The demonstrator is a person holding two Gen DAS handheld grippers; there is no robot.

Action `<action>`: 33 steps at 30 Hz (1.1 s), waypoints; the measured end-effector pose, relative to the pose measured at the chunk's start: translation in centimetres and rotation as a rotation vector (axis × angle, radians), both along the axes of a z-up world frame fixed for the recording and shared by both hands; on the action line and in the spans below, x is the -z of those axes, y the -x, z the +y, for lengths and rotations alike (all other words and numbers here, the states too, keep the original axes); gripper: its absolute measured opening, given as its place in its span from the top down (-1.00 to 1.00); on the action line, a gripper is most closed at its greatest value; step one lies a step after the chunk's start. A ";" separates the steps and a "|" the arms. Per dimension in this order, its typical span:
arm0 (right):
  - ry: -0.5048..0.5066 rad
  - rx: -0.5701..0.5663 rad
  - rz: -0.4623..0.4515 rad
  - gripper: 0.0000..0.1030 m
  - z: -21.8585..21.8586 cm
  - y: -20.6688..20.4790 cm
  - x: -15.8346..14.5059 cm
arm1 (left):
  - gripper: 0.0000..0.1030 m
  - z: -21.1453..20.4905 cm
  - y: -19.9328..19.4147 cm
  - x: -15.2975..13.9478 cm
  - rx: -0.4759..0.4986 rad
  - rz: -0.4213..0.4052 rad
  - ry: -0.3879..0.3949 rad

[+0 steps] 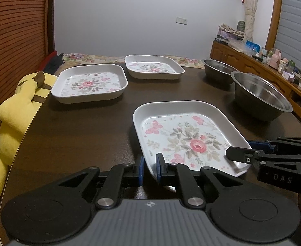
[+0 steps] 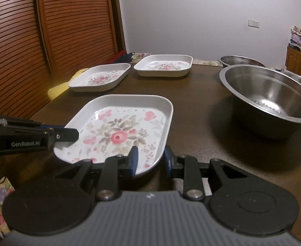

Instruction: Organize plates and bowls

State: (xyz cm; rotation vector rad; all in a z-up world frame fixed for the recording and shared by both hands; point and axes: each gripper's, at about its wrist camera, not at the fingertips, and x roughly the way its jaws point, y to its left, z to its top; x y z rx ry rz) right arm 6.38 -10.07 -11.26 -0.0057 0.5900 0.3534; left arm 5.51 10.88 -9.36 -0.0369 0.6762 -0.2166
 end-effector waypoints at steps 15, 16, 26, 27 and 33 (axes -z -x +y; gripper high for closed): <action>-0.008 0.008 -0.006 0.44 -0.1 0.0 0.0 | 0.76 0.1 -0.1 -0.4 -0.007 -0.012 -0.001; -0.010 0.010 -0.009 0.44 -0.1 0.0 0.0 | 0.76 0.1 -0.1 -0.5 -0.008 -0.015 0.000; -0.006 0.004 -0.113 0.43 -0.8 -0.3 -3.4 | 0.76 0.6 -0.9 -3.2 -0.008 -0.083 -0.018; -0.009 -0.003 -0.122 0.43 -0.8 -0.5 -3.9 | 0.76 0.8 -1.1 -3.6 -0.010 -0.091 -0.021; -0.009 -0.054 -0.169 0.39 0.2 -2.7 -7.1 | 0.39 2.3 -3.1 -5.5 -0.029 -0.136 -0.038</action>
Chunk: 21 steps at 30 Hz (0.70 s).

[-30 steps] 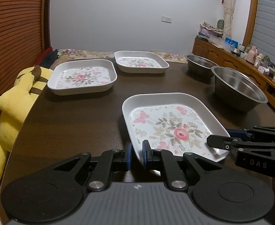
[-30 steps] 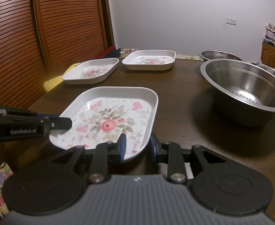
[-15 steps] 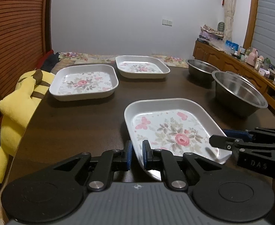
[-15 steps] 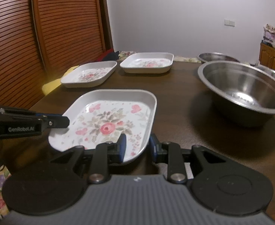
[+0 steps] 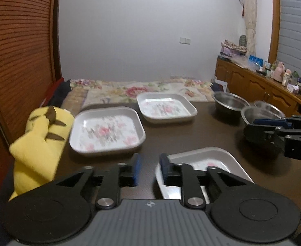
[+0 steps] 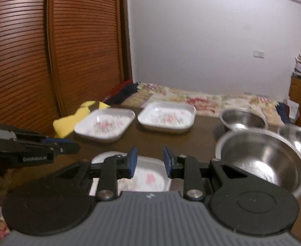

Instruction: Organize plates and bowls

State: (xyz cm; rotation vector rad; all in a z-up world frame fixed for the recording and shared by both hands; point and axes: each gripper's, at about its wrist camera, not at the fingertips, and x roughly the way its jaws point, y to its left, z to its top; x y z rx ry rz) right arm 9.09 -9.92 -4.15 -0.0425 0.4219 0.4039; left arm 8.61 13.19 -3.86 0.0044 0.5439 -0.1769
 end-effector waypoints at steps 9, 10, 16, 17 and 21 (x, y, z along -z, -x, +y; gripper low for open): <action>0.039 -0.069 0.014 -0.07 4.8 -5.9 -1.5 | 0.00 4.0 -4.9 -1.1 -0.061 -0.022 -0.019; 0.034 -0.075 0.033 -0.07 5.3 -6.7 -1.5 | -0.01 4.5 -5.5 -1.1 -0.065 -0.021 -0.023; 0.029 -0.099 0.116 -0.07 7.9 -10.0 -0.5 | -0.03 7.4 -8.5 -0.5 -0.088 -0.004 -0.037; 0.034 -0.103 0.128 -0.07 8.4 -10.4 -0.2 | -0.03 7.8 -9.1 -0.3 -0.090 0.005 -0.036; 0.052 -0.116 0.190 -0.07 9.9 -12.4 0.8 | 0.11 9.1 -11.0 1.0 -0.086 0.037 -0.041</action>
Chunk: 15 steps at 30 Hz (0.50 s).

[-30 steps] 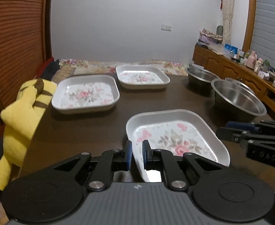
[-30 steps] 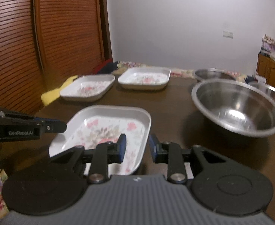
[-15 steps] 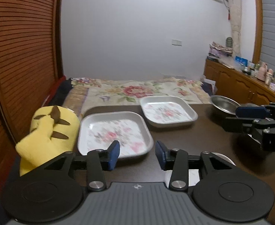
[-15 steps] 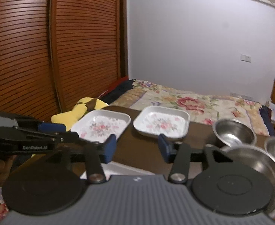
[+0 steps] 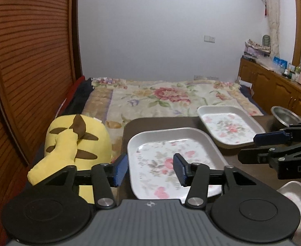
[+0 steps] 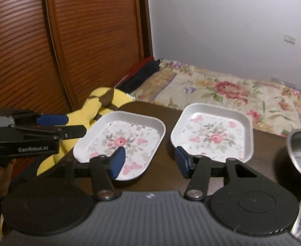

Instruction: Organize plates and bowls

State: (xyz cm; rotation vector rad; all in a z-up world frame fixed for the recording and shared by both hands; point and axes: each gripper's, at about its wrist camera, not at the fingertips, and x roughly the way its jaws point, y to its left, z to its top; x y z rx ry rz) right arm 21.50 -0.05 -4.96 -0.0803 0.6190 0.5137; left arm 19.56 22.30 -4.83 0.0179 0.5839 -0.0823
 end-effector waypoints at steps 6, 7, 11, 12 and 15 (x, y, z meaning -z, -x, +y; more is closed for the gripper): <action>0.031 -0.007 0.081 0.00 1.7 -2.6 1.7 | 0.37 1.6 -1.8 2.0 -0.004 0.048 0.021; 0.037 -0.005 0.090 0.03 1.9 -2.9 2.0 | 0.40 1.8 -2.0 2.3 -0.005 0.055 0.024; 0.049 -0.003 0.130 0.09 2.1 -3.9 2.9 | 0.49 2.4 -2.4 3.0 0.002 0.070 0.048; 0.050 -0.003 0.136 0.12 2.1 -4.0 2.9 | 0.53 2.5 -2.4 3.1 0.004 0.071 0.052; 0.048 -0.008 0.149 0.25 2.2 -4.4 3.2 | 0.58 2.6 -2.5 3.4 0.006 0.076 0.060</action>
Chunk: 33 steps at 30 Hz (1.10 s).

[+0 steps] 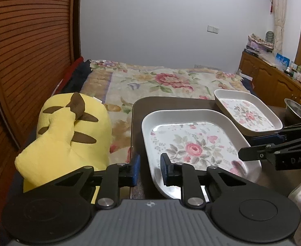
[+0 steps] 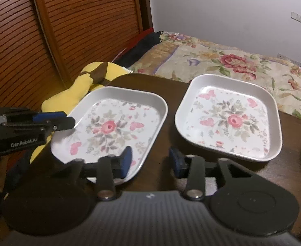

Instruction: Organize plates and bowls

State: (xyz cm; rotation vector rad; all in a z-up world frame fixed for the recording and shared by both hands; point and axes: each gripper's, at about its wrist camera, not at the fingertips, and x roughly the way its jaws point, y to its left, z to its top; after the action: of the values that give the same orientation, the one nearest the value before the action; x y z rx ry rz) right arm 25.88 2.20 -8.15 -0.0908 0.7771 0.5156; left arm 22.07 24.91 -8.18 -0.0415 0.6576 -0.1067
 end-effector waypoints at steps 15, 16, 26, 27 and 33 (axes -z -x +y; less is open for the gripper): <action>0.019 -0.038 0.014 0.64 1.0 -0.5 0.4 | 0.79 0.2 0.0 0.7 0.005 0.014 0.042; 0.013 -0.038 0.019 0.65 0.9 -0.6 0.4 | 0.80 0.1 0.0 0.7 0.005 0.016 0.038; -0.031 -0.020 0.019 0.73 -0.3 0.7 -0.5 | 0.83 -0.9 2.1 -1.7 0.003 -0.020 0.017; -0.038 -0.020 0.010 0.73 -0.4 1.0 -0.9 | 0.83 -1.0 2.4 -2.1 0.004 -0.027 0.015; -0.070 -0.009 -0.041 0.73 -1.9 2.9 -3.0 | 0.82 -2.3 4.4 -4.5 0.019 -0.078 0.006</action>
State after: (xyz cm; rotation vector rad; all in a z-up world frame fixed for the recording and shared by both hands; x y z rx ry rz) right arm 22.99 0.32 -5.17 -0.0400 0.7177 0.5474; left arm 17.63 22.59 -3.68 -0.0364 0.5794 -0.1280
